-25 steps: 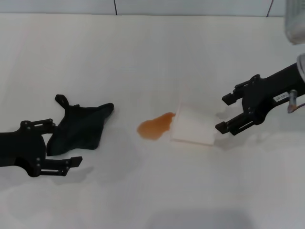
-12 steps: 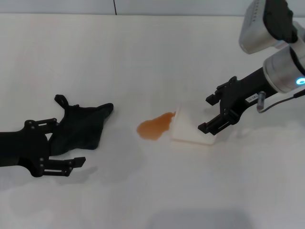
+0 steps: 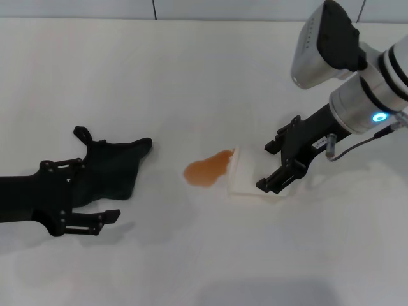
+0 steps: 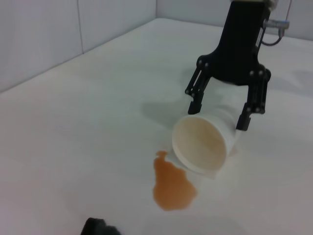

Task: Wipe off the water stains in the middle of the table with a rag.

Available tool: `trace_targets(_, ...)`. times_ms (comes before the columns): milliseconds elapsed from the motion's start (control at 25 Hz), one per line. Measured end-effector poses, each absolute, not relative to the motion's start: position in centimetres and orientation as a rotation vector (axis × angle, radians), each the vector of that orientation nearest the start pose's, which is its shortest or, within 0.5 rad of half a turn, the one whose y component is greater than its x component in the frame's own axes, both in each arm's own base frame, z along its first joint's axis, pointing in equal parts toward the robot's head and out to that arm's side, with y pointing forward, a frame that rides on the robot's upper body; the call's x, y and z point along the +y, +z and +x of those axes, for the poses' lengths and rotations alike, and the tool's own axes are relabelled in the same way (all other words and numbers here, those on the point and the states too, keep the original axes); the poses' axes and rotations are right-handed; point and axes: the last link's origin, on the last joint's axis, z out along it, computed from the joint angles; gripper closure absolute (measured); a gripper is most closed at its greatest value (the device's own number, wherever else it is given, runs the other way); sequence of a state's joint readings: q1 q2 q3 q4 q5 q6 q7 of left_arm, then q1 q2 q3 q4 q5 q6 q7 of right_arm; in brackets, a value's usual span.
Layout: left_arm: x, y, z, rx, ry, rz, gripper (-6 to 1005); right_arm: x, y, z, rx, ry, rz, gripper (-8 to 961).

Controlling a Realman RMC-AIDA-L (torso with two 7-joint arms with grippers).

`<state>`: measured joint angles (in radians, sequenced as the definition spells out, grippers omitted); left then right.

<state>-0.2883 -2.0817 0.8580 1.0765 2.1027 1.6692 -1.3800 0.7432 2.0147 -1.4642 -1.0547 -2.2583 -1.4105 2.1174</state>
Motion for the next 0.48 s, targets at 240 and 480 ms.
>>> trace_targets(240,28.0,3.3,-28.9,-0.387,-0.295,-2.851,125,37.4,-4.8,15.6,0.409,-0.378,-2.984,104)
trace_targets(480,28.0,3.2,-28.9,-0.389,-0.299,-2.851,125,37.3,-6.0,15.5,0.356,-0.409,-2.98,106)
